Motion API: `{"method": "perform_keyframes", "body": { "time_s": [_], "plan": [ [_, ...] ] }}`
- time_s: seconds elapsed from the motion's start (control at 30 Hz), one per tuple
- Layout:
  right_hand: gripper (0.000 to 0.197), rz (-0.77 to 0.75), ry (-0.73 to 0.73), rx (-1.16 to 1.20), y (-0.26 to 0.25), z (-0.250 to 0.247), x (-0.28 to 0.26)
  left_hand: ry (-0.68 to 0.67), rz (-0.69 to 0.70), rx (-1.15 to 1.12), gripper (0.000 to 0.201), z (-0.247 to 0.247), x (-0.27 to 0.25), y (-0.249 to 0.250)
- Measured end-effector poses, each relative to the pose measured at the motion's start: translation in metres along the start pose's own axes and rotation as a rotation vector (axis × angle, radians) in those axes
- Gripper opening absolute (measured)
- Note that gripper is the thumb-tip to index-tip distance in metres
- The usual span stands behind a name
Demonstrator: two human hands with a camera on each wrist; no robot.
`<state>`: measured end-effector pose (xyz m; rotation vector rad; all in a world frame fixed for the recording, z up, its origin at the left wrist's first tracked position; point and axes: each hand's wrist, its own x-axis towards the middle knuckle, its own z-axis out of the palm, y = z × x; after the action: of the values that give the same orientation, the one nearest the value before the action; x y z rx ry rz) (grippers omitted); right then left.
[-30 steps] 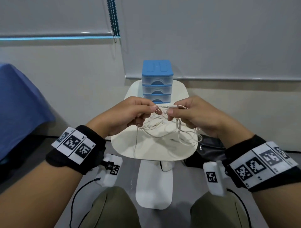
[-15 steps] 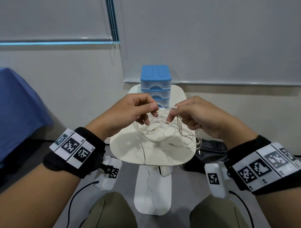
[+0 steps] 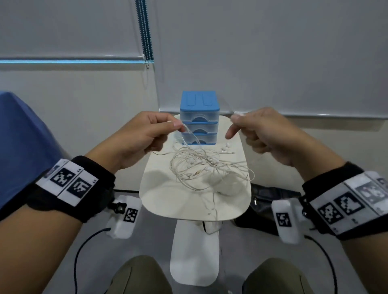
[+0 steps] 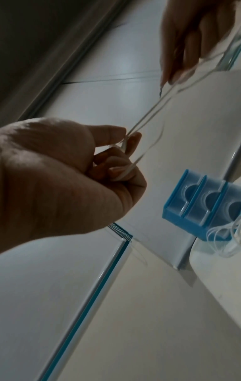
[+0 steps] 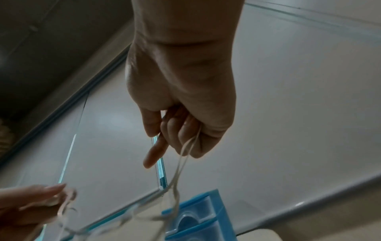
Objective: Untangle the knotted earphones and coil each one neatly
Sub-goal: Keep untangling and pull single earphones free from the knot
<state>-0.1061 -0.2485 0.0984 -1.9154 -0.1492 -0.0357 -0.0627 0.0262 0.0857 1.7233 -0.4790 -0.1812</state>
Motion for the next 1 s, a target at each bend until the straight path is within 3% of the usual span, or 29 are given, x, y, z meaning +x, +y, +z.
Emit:
{"method": "perform_keyframes", "body": {
  "time_s": [0.17, 0.23, 0.33, 0.4, 0.47, 0.53, 0.67, 0.8, 0.9, 1.0],
  "plan": [
    [0.052, 0.025, 0.113, -0.149, -0.004, -0.032, 0.01, 0.094, -0.075, 0.023, 0.045, -0.028, -0.006, -0.013],
    [0.054, 0.019, 0.147, -0.264, -0.004, -0.043, 0.013, 0.104, -0.103, 0.072, 0.037, -0.037, -0.008, -0.018],
    [0.056, 0.04, 0.117, -0.538, -0.004, -0.045, 0.015, 0.142, -0.098, 0.426, 0.011, -0.046, -0.009, -0.028],
    [0.058, 0.069, 0.033, -0.634, -0.004, -0.041, 0.015, 0.165, -0.109, 0.6, 0.021, -0.045, -0.009, -0.035],
    [0.059, 0.052, 0.046, -0.614, -0.003, -0.042, 0.018, 0.185, -0.159, 0.517, 0.038, -0.042, -0.007, -0.04],
    [0.062, 0.017, 0.078, -0.449, -0.001, -0.044, 0.021, 0.179, -0.214, 0.316, 0.049, -0.039, -0.008, -0.04],
    [0.062, -0.068, 0.089, -0.193, -0.013, -0.04, 0.021, -0.002, -0.281, 0.264, 0.05, -0.031, -0.01, -0.039],
    [0.059, -0.184, 0.103, -0.239, -0.049, -0.023, 0.019, -0.221, -0.311, 0.365, 0.017, -0.024, -0.014, -0.033],
    [0.058, -0.232, 0.064, -0.188, -0.072, -0.007, 0.014, -0.306, -0.223, 0.396, 0.046, -0.016, -0.013, -0.023],
    [0.057, -0.272, -0.019, -0.135, -0.086, 0.007, 0.014, -0.342, -0.034, 0.346, 0.04, 0.01, -0.01, -0.011]
  ]
}}
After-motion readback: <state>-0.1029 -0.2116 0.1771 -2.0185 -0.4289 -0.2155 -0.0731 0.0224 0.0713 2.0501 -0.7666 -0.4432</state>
